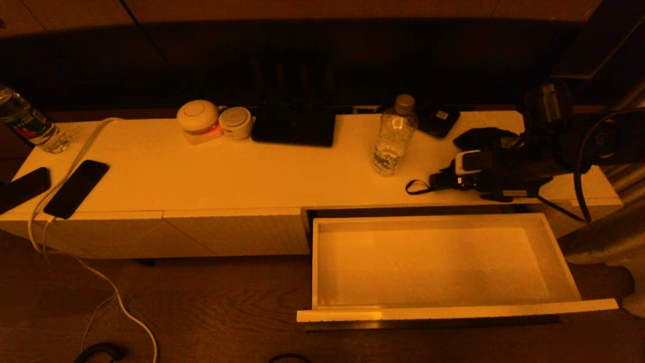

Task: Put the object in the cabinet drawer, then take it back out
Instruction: Put the umbrella in the drawer

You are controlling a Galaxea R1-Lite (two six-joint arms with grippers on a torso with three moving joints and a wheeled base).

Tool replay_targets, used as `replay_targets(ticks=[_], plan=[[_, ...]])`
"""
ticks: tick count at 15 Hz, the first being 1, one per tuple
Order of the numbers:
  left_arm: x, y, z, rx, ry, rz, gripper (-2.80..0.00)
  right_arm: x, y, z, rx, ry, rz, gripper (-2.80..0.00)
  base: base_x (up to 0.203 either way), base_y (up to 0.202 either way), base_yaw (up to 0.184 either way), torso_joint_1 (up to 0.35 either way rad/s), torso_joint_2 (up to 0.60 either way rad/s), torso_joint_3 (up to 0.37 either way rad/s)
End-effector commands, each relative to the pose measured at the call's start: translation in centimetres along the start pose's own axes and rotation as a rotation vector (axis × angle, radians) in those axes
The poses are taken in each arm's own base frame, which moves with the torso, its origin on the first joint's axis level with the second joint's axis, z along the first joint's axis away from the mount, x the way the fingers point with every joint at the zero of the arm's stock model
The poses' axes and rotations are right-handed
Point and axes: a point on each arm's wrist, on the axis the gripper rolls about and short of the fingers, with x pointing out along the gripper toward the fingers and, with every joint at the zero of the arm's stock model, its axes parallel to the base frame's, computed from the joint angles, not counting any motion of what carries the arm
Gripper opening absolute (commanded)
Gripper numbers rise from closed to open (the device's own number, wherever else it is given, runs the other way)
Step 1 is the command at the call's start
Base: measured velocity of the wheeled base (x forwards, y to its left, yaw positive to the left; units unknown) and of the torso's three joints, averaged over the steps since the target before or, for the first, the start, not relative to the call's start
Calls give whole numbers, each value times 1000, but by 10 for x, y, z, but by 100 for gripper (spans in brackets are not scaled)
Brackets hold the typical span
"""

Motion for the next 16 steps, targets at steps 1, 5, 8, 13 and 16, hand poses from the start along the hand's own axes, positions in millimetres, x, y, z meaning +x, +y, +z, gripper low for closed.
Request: replay_targets(ticks=[1,5,8,13,16], plan=[[0,0,0,0,0,1,-280,7,2,1,-10,4,11,0,0,0,0,0,0,0],[0,0,0,0,0,1,-280,10,2,2,-2,9,6,0,0,0,0,0,0,0],[0,0,0,0,0,1,-280,11,-1,2,19,8,-24,0,0,0,0,0,0,0],[0,0,0,0,0,1,-280,13,-1,3,28,20,-26,-280,0,0,0,0,0,0],[0,0,0,0,0,1,-280,13,1,2,30,40,-21,-280,0,0,0,0,0,0]])
